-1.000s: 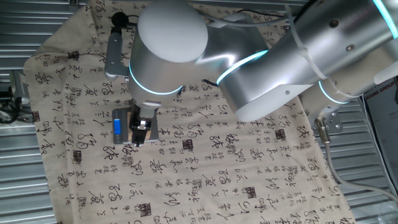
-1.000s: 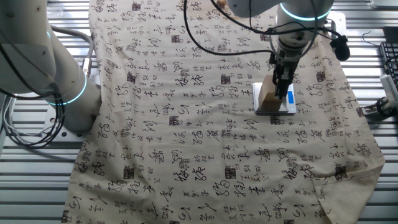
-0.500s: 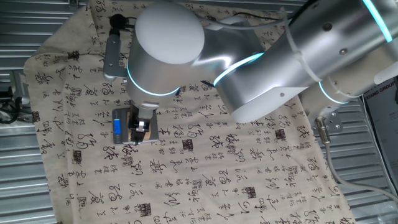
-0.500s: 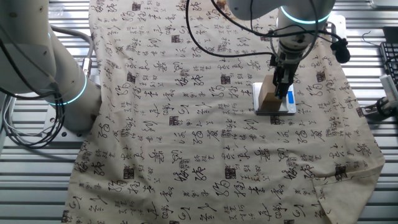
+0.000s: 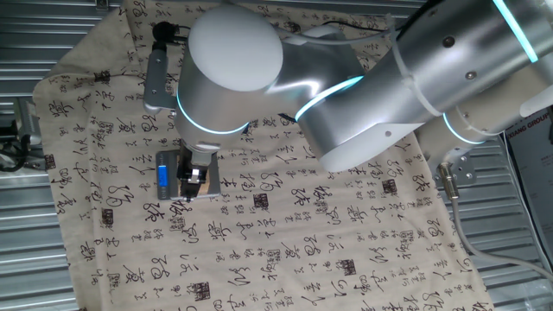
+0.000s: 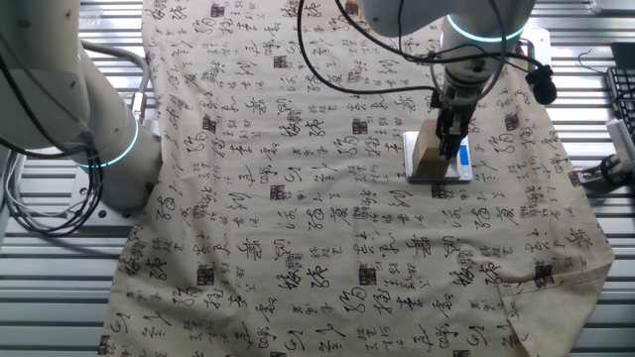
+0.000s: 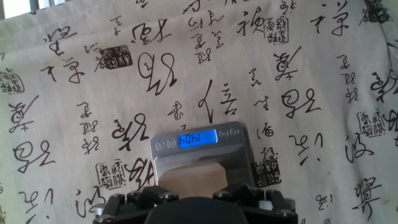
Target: Remove the object from the scale
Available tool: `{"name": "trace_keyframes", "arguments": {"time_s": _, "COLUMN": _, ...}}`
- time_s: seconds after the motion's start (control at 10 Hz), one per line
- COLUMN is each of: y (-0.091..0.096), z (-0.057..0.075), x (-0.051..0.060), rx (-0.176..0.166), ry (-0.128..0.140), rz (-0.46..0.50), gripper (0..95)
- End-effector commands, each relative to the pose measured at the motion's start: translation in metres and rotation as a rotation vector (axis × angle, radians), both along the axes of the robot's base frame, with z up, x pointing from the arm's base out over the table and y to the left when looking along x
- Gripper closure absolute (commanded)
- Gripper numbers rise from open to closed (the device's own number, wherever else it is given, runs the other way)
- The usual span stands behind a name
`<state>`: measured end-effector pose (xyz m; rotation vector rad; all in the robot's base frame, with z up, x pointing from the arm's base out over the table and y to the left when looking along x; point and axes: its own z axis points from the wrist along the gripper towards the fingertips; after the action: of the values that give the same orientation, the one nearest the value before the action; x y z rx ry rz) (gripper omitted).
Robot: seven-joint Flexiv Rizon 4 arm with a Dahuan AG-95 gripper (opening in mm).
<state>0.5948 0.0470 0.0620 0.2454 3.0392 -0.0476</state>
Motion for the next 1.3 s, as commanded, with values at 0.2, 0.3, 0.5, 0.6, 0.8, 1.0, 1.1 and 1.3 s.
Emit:
{"name": "trace_keyframes", "arguments": {"time_s": 0.2, "y": 0.0, "z": 0.0, "x": -0.0002, "rx": 0.001, "ry": -0.002, "rz": -0.006, "gripper": 38.0}}
{"name": "trace_keyframes", "arguments": {"time_s": 0.3, "y": 0.0, "z": 0.0, "x": -0.0002, "rx": 0.0, "ry": -0.003, "rz": -0.007, "gripper": 38.0}}
{"name": "trace_keyframes", "arguments": {"time_s": 0.5, "y": 0.0, "z": -0.0001, "x": -0.0001, "rx": 0.001, "ry": -0.004, "rz": -0.008, "gripper": 38.0}}
{"name": "trace_keyframes", "arguments": {"time_s": 0.6, "y": 0.0, "z": -0.0001, "x": -0.0001, "rx": 0.003, "ry": -0.005, "rz": -0.011, "gripper": 57.0}}
{"name": "trace_keyframes", "arguments": {"time_s": 0.8, "y": 0.0, "z": -0.0002, "x": -0.0001, "rx": -0.001, "ry": -0.008, "rz": -0.02, "gripper": 95.0}}
{"name": "trace_keyframes", "arguments": {"time_s": 1.0, "y": 0.0, "z": -0.0002, "x": -0.0001, "rx": 0.005, "ry": -0.007, "rz": -0.031, "gripper": 95.0}}
{"name": "trace_keyframes", "arguments": {"time_s": 1.1, "y": 0.0, "z": -0.0002, "x": -0.0001, "rx": 0.015, "ry": -0.01, "rz": -0.033, "gripper": 95.0}}
{"name": "trace_keyframes", "arguments": {"time_s": 1.3, "y": 0.0, "z": -0.0002, "x": -0.0001, "rx": 0.002, "ry": -0.01, "rz": -0.028, "gripper": 95.0}}
